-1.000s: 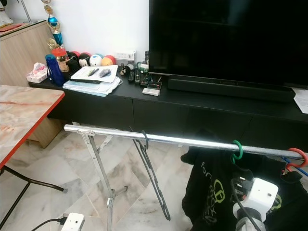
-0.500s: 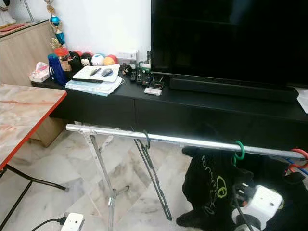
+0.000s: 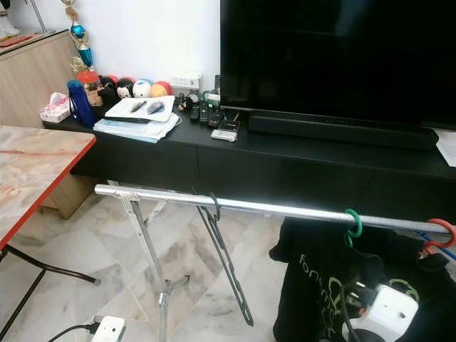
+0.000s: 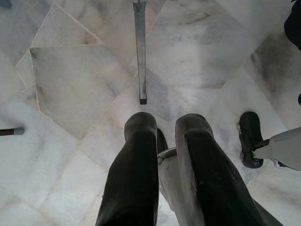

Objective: Hang hanger

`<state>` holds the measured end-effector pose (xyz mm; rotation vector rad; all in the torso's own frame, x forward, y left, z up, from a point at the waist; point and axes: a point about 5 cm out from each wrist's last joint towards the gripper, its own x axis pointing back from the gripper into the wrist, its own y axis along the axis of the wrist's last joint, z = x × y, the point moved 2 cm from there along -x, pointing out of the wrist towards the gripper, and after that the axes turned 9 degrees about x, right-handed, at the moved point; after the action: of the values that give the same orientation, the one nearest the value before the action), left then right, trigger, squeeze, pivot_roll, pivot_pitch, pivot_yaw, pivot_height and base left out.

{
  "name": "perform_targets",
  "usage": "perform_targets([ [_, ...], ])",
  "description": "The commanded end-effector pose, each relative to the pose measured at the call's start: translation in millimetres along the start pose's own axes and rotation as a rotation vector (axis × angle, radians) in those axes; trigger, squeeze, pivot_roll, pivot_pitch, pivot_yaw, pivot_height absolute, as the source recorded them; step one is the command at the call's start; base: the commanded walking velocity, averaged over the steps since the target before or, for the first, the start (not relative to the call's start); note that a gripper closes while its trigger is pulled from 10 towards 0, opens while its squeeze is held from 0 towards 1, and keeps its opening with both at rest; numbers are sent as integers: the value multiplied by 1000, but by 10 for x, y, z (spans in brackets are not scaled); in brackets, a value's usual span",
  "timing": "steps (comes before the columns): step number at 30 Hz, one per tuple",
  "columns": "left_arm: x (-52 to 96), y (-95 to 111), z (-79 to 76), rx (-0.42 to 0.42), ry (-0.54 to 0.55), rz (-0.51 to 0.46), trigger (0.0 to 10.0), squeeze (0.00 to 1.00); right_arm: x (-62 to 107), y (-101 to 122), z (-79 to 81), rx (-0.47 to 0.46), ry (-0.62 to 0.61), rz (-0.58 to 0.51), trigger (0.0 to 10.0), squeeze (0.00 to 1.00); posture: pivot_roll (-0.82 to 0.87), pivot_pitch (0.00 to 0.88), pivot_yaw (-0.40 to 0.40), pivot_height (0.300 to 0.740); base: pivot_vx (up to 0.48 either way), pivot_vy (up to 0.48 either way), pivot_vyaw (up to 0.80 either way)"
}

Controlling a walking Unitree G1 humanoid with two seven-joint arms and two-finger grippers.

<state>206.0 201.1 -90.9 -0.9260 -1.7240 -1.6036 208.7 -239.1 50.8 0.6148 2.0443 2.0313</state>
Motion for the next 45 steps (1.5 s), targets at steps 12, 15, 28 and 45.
perform_targets([
  [12, 7, -61, 8, -4, 1, 29, 10000, 0, -173, -160, 129, -85, 61, 132, 10000, 0, -58, 0, 1, 740, 0, 0, 0],
  [15, 8, -60, 13, -3, 1, 29, 10000, 0, -291, -92, 216, -85, 109, 110, 10000, 0, -60, 0, 8, 740, 0, 0, 0],
  [28, 13, -62, 32, -9, 5, 29, 10000, 0, -613, -104, 482, -34, 213, 177, 10000, 0, -33, 0, 14, 740, 0, 0, 0],
  [45, 10, -72, 9, -11, -1, 29, 10000, 0, -616, -172, 456, -55, 171, 167, 0, 0, -35, 2, 17, 740, 0, 0, 0],
])
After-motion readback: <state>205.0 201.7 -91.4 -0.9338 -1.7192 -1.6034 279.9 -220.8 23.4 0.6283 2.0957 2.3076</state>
